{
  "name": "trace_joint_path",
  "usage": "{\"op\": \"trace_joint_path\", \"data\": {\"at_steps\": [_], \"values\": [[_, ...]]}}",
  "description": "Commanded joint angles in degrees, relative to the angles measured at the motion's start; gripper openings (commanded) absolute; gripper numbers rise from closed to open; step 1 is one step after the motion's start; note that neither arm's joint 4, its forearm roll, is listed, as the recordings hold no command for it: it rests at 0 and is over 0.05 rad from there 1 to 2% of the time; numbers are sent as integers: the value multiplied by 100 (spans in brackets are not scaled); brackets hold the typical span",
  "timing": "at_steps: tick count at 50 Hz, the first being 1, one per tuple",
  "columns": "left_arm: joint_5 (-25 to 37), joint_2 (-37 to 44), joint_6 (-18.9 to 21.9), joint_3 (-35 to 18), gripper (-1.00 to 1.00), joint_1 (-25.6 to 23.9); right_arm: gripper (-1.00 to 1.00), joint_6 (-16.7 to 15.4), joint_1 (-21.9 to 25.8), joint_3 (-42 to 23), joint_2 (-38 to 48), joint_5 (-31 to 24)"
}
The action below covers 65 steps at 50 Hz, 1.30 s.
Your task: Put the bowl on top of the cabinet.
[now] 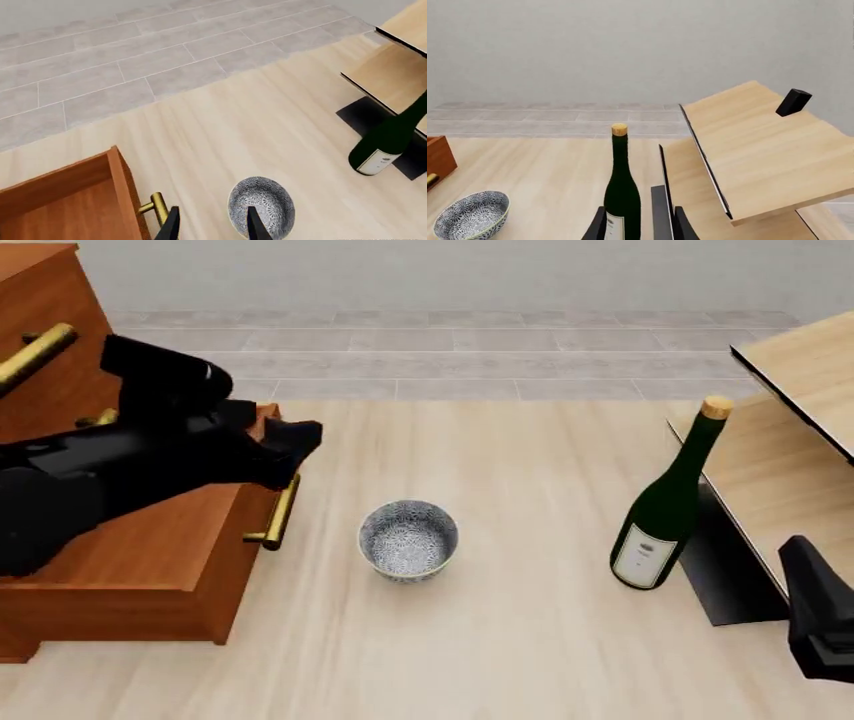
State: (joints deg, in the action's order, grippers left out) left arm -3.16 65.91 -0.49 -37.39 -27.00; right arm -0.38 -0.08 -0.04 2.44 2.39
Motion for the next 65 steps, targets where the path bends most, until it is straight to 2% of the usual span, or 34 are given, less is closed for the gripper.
{"op": "trace_joint_path", "data": {"at_steps": [1, 14, 36, 65], "values": [[-23, 681, -213, -281, 100, -179, 100, 1, -4, 0, -61, -52], [-60, 1181, -518, -383, 100, -233, 100, -1, -3, -3, -122, -102], [-384, 1826, -788, -272, 100, -290, 100, 37, -37, -15, -170, -120], [-804, 2357, -1145, -204, 100, -402, 100, 66, -82, -8, -228, -109]]}}
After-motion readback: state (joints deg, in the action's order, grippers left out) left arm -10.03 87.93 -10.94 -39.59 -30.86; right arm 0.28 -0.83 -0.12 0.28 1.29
